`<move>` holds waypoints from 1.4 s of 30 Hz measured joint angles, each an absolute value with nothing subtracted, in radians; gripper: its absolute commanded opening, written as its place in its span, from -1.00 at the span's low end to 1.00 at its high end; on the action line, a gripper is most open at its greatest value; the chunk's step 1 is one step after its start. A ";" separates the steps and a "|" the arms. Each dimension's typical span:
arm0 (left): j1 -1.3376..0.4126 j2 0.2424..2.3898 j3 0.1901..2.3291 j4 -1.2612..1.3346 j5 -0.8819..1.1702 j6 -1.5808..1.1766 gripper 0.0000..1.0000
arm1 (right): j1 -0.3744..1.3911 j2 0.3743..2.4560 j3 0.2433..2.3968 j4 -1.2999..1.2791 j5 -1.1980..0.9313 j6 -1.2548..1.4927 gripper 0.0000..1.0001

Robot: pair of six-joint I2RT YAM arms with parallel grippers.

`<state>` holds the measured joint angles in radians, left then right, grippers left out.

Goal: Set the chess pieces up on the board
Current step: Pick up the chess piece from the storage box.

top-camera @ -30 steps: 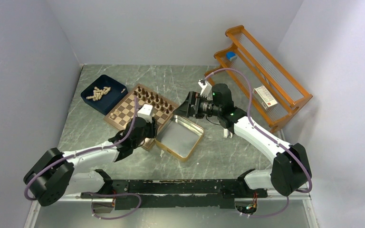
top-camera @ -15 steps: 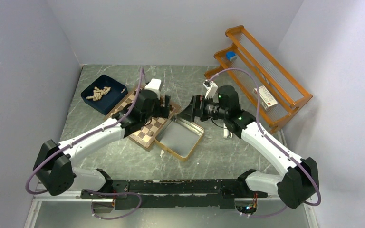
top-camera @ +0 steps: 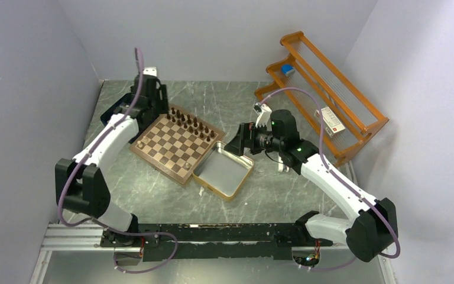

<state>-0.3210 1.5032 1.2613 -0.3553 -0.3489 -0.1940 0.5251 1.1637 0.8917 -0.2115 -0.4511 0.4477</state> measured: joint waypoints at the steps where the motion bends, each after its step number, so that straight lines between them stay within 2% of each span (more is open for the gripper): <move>1: -0.276 1.524 1.270 -0.355 -0.336 -0.196 0.29 | 0.525 1.163 0.892 -0.212 -0.447 0.447 1.00; 8: -0.079 1.625 1.285 -0.334 -0.282 -0.211 0.34 | 0.525 1.136 0.890 -0.194 -0.432 0.482 1.00; 19: 0.074 1.887 1.522 -0.348 -0.134 -0.065 0.13 | 0.525 1.182 0.933 -0.199 -0.357 0.503 1.00; 25: 0.117 1.953 1.536 -0.376 -0.128 0.009 -0.01 | 0.525 1.185 0.919 -0.173 -0.350 0.524 1.00; 42: 0.128 2.091 1.581 -0.359 -0.007 0.087 -0.06 | 0.525 1.239 0.921 -0.147 -0.351 0.540 1.00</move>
